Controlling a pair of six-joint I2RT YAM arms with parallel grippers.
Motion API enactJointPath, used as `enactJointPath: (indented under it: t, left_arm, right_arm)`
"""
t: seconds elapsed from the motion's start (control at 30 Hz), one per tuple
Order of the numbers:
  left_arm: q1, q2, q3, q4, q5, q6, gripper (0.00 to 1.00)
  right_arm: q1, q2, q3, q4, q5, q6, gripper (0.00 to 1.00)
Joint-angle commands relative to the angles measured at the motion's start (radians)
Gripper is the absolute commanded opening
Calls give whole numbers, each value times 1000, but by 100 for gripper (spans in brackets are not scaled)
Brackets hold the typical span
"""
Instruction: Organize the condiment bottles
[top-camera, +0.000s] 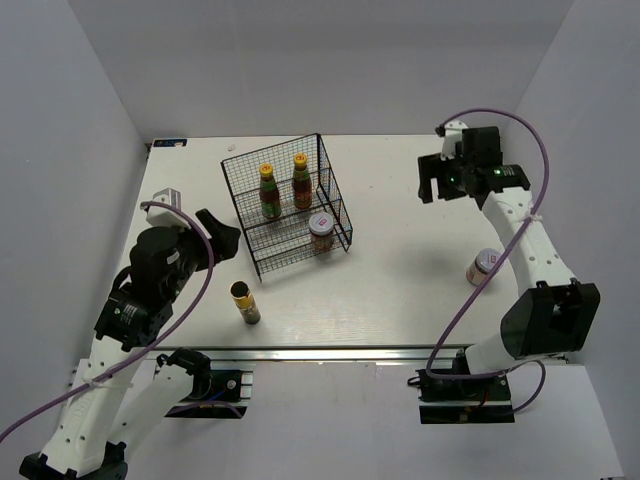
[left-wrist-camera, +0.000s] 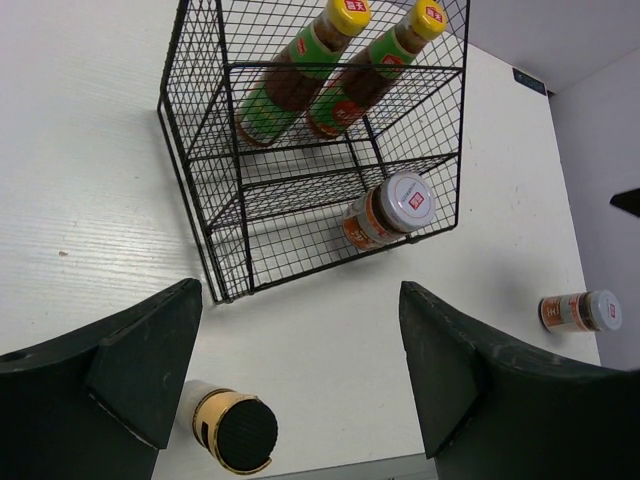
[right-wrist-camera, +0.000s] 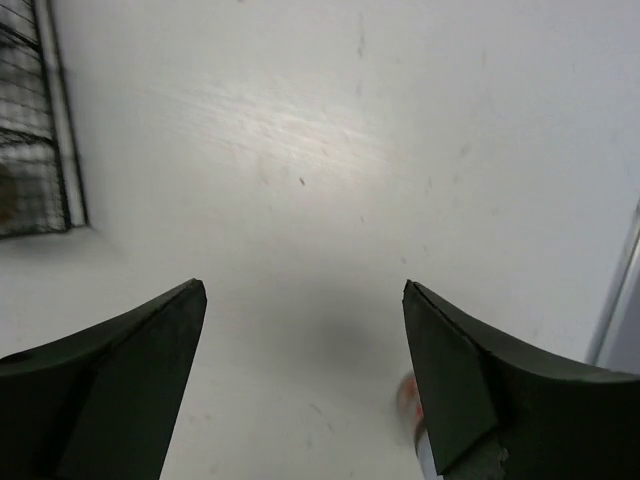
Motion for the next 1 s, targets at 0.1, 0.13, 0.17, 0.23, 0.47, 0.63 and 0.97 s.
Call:
enactJointPath:
  t: [0.1,0.13,0.17,0.23,0.47,0.63,0.97]
  left_arm:
    - [0,24,6,52,56,48,90]
    - [0,32,6,55,64,53,91]
    - [0,32,3,60,69,56,91]
    - [0,35,-8,73,76,60,92]
    - [0,37,-31,100,87,82,95]
    - [0,53,-18,100,87,99,96]
    - [0,55,-29,97,90,90,96]
  right_arm:
    - [-158,-65,-103,-169,166,29,86]
    - [-199,-71,-118,-172,166,31,86]
    - [-221,-80,-151,-172,170,28,86]
    - [-278,-82,-175,-181,189,7,86]
    - [-391,-59,-261,-177,135,-84,89]
    - [-407,-31,-300,-166,57,-107,89]
    - [-405,-6,-363,-149,71,-125,86]
